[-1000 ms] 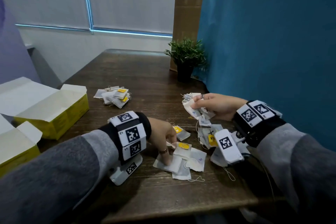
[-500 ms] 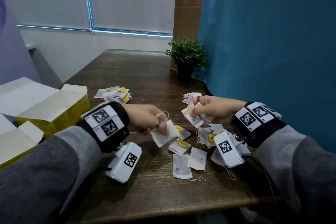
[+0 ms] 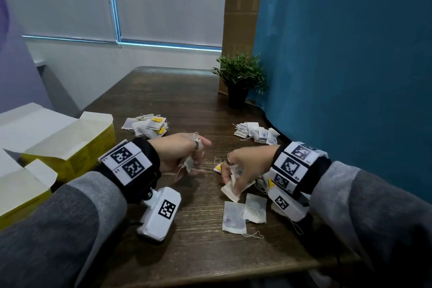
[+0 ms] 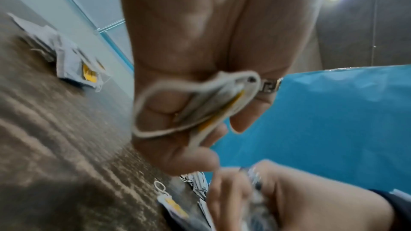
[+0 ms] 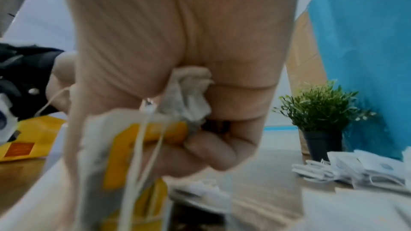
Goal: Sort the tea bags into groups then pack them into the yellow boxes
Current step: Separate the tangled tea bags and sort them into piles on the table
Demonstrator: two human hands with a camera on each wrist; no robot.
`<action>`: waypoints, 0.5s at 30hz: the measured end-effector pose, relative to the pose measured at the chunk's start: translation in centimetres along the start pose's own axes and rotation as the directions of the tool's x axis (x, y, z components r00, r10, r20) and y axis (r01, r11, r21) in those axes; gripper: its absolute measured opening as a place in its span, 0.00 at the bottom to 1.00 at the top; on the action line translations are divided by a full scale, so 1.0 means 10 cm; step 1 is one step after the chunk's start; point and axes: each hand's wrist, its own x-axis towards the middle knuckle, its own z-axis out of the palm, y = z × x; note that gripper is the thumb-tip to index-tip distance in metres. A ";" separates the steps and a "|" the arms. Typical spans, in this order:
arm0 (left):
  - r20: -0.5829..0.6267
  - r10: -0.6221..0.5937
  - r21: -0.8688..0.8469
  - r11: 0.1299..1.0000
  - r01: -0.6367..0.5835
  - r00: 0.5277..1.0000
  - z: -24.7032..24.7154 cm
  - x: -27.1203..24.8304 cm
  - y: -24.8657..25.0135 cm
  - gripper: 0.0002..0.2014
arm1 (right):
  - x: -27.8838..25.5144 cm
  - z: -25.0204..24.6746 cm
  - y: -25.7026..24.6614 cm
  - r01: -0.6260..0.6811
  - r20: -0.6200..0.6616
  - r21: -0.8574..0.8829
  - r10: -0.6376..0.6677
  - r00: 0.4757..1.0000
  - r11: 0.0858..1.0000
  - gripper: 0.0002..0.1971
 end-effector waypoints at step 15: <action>0.056 0.188 -0.326 0.932 -0.160 0.981 -0.06 0.12 0.06 0.03 | -0.12 -0.11 -0.01 0.432 -0.797 0.214 -0.099 0.596 0.876 0.10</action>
